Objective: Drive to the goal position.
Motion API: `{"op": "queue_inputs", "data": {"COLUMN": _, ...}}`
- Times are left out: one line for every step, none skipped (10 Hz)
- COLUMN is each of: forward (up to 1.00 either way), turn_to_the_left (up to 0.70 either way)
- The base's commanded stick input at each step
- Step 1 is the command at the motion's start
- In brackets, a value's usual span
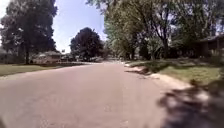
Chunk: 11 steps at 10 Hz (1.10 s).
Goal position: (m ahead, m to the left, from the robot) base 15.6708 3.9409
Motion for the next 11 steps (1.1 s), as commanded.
{"op": "queue_inputs", "data": {"forward": 0.50, "turn_to_the_left": 0.00}}
{"op": "queue_inputs", "data": {"forward": 0.50, "turn_to_the_left": 0.00}}
{"op": "queue_inputs", "data": {"forward": 0.50, "turn_to_the_left": 0.00}}
{"op": "queue_inputs", "data": {"forward": 0.50, "turn_to_the_left": 0.00}}
{"op": "queue_inputs", "data": {"forward": 0.50, "turn_to_the_left": 0.00}}
{"op": "queue_inputs", "data": {"forward": 0.50, "turn_to_the_left": 0.00}}
{"op": "queue_inputs", "data": {"forward": 0.50, "turn_to_the_left": 0.00}}
{"op": "queue_inputs", "data": {"forward": 0.50, "turn_to_the_left": 0.00}}
{"op": "queue_inputs", "data": {"forward": 0.50, "turn_to_the_left": 0.00}}
{"op": "queue_inputs", "data": {"forward": 0.50, "turn_to_the_left": 0.00}}
{"op": "queue_inputs", "data": {"forward": 0.50, "turn_to_the_left": 0.00}}
